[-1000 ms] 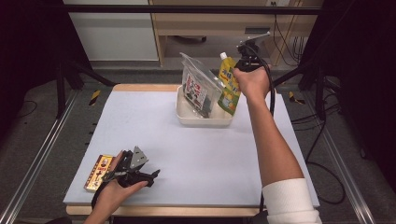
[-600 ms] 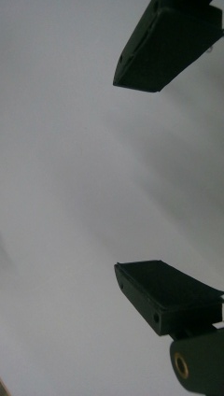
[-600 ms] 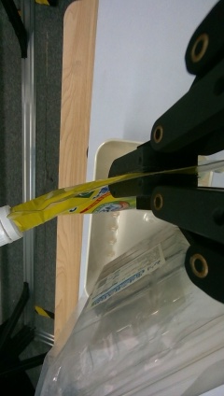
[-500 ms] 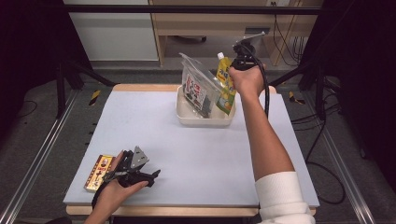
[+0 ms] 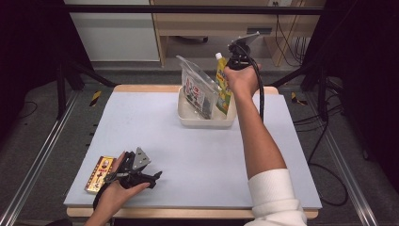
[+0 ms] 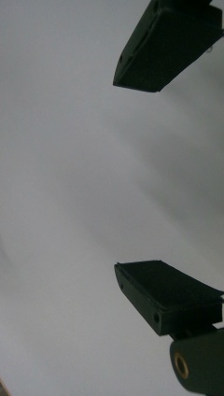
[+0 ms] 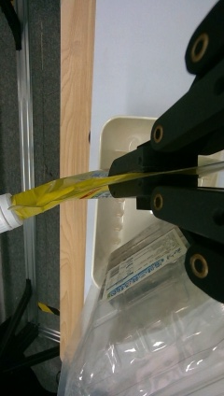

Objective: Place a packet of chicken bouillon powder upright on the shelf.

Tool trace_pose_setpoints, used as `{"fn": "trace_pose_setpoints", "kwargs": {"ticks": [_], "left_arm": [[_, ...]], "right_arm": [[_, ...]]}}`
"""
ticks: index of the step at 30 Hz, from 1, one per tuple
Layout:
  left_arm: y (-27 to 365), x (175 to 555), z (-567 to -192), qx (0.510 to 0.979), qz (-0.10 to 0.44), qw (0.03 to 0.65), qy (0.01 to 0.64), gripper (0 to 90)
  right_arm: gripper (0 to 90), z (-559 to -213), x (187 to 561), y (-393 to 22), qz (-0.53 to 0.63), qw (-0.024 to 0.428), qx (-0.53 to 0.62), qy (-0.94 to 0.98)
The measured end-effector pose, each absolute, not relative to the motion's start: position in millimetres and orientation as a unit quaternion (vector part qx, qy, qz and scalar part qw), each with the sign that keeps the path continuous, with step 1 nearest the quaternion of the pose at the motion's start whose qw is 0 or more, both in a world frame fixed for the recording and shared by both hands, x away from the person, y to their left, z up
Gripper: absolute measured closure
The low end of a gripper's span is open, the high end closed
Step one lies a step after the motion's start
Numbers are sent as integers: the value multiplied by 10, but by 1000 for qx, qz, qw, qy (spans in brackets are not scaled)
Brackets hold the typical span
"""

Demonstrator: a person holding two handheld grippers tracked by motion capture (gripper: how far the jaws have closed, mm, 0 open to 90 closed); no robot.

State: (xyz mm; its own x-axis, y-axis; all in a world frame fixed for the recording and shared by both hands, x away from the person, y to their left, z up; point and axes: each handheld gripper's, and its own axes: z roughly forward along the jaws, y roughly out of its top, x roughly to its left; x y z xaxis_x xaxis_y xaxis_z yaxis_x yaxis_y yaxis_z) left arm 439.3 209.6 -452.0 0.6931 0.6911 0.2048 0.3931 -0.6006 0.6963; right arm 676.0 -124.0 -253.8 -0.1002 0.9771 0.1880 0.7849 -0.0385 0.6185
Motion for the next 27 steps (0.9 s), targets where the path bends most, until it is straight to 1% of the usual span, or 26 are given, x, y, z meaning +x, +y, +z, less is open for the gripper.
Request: {"fn": "trace_pose_setpoints", "kwargs": {"ticks": [11,27], "left_arm": [[2077,4388,-4529,866,234,315,310,89],[2062,4389,-4539,868,234,311,308,89]], "right_arm": [[900,-2584,6763,-1219,320,165,656,664],[900,-2812,6748,-1239,349,177,648,654]]}}
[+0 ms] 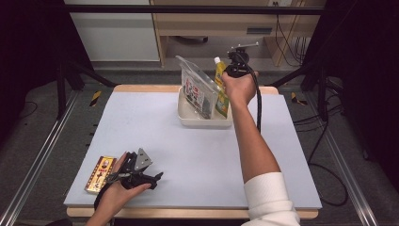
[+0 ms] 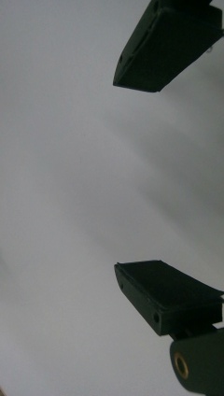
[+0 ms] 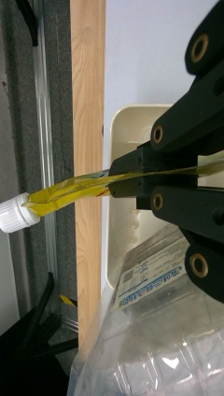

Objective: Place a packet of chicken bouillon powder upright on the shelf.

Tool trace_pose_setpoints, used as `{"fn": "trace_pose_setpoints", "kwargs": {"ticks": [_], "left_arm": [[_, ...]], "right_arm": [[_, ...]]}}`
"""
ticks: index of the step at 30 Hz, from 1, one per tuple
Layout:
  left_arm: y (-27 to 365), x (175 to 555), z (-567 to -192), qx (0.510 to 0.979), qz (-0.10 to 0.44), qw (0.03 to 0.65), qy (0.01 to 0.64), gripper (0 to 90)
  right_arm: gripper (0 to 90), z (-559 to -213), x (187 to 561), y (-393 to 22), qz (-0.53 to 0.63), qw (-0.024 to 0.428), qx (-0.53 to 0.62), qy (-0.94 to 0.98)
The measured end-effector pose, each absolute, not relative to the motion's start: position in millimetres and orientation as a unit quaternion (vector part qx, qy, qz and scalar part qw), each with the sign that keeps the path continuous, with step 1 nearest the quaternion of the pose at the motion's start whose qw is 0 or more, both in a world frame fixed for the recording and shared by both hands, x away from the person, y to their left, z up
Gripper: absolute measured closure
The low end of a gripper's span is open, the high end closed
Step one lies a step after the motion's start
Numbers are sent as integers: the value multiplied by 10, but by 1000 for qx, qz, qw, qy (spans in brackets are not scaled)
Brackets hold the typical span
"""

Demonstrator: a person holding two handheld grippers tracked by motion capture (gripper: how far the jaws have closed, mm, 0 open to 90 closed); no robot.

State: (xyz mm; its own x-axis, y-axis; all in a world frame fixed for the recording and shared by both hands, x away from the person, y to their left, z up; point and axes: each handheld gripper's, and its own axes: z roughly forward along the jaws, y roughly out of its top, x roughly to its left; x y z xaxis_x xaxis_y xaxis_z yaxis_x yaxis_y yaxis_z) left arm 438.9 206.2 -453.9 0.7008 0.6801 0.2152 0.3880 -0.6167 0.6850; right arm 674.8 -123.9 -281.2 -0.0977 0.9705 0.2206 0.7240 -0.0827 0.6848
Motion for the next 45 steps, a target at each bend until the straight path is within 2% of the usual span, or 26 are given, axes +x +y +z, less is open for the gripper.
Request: {"fn": "trace_pose_setpoints", "kwargs": {"ticks": [25,35,45], "left_arm": [[2061,4393,-4547,871,233,307,306,88],[2073,4392,-4542,869,236,308,308,84],[2120,4413,-4533,866,244,304,312,76]], "right_arm": [[888,-2988,6679,-1222,348,185,629,670],[719,-2956,6549,-1269,359,184,618,675],[651,-2825,6124,-1430,408,200,565,689]]}}
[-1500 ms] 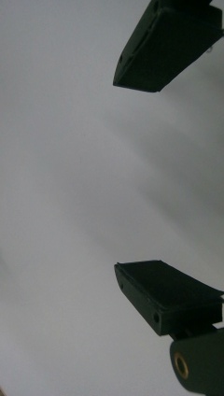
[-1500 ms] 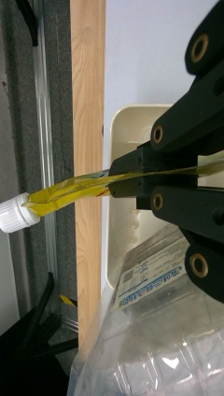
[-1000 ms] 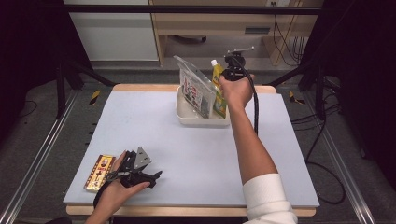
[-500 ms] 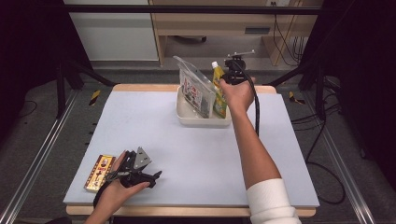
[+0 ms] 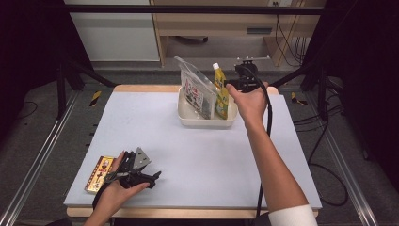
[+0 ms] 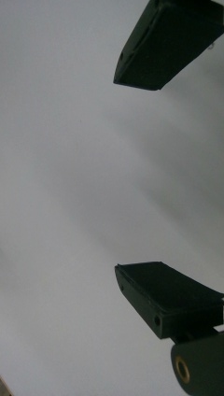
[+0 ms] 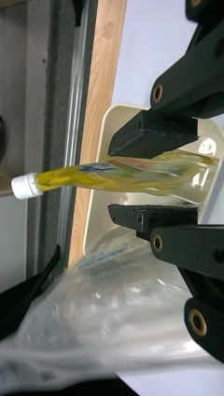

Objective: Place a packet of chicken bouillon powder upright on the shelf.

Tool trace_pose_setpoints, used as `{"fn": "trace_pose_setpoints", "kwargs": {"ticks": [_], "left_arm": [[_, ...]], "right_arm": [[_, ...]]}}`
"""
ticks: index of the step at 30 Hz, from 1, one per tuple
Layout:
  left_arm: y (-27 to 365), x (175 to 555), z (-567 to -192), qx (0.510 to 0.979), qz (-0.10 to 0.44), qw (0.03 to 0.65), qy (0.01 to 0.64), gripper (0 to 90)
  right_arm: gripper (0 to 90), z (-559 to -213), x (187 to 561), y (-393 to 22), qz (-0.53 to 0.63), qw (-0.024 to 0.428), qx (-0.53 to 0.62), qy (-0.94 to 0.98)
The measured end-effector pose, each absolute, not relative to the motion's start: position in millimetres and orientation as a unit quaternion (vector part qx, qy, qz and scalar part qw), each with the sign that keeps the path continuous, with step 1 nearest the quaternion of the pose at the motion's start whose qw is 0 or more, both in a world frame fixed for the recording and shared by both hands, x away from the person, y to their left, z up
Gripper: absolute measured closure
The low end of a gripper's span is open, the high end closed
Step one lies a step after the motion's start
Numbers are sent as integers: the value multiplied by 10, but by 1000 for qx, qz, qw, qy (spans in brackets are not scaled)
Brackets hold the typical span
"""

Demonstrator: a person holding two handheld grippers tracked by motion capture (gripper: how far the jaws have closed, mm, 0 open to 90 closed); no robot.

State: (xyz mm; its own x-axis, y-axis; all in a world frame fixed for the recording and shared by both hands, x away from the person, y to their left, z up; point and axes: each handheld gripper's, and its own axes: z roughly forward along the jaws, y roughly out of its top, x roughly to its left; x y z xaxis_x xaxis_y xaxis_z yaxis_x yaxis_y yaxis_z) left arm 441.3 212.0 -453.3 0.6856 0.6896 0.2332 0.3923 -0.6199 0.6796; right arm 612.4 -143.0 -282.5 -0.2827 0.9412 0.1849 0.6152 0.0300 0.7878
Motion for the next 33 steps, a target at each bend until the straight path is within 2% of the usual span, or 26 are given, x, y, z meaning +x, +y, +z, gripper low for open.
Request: {"fn": "trace_pose_setpoints", "kwargs": {"ticks": [10,18,33], "left_arm": [[2188,4438,-4505,862,248,306,319,53],[2236,4444,-4486,861,247,303,325,52],[2278,4459,-4477,860,248,297,334,53]], "right_arm": [[605,-3039,5663,-1548,430,220,525,701],[531,-3394,5362,-1527,427,240,502,713],[268,-3842,5145,-1507,420,264,498,711]]}}
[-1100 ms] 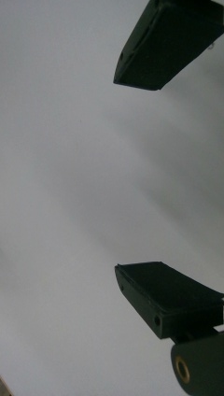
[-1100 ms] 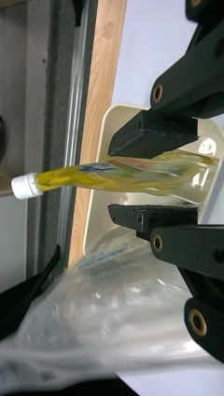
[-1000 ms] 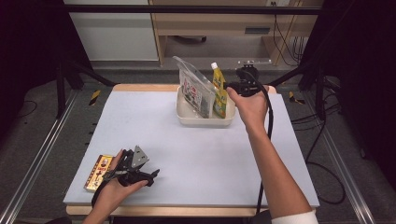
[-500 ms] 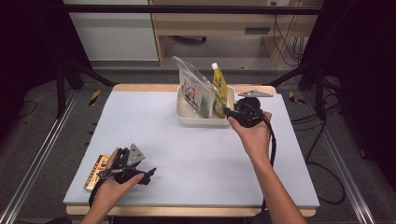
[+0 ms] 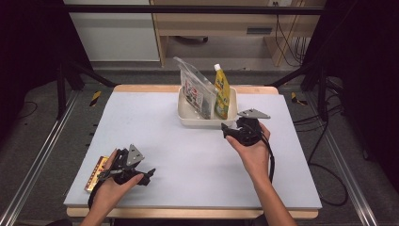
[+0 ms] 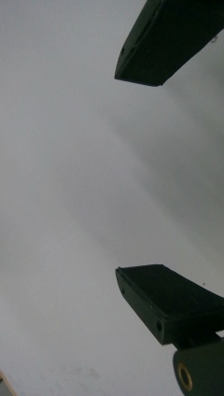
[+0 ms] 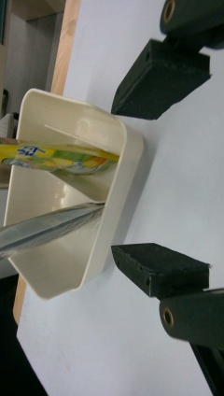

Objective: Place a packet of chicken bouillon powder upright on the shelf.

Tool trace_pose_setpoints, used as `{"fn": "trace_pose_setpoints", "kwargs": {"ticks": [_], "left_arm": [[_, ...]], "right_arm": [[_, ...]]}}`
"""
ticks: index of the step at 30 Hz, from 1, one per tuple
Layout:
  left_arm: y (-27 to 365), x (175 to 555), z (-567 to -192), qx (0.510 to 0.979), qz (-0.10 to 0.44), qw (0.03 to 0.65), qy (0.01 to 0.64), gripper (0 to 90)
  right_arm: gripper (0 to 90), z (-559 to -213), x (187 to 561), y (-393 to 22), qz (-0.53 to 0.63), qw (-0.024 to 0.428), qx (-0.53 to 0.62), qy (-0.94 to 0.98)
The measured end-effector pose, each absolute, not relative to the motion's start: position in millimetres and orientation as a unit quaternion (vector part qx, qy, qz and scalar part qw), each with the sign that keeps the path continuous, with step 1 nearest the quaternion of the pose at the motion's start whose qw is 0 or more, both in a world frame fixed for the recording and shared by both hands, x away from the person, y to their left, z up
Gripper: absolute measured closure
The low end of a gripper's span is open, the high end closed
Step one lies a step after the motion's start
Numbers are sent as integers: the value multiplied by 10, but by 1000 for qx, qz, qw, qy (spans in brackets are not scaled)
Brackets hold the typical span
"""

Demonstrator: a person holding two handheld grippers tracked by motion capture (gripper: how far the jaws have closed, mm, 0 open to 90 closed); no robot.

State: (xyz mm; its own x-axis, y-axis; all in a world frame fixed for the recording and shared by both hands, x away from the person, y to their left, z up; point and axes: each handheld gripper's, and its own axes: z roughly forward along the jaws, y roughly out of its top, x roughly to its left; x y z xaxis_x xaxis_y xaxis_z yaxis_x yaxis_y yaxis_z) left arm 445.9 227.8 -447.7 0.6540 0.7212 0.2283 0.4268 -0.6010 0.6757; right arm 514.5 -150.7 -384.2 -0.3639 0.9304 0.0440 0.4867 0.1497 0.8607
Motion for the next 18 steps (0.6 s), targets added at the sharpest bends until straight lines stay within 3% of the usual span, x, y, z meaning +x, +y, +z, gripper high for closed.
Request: {"fn": "trace_pose_setpoints", "kwargs": {"ticks": [10,18], "left_arm": [[2290,4462,-4475,858,249,294,339,54],[2314,4470,-4466,855,251,295,345,52]], "right_arm": [[156,-4018,5074,-1590,404,266,513,710],[141,-4159,5042,-1653,373,262,514,727]]}}
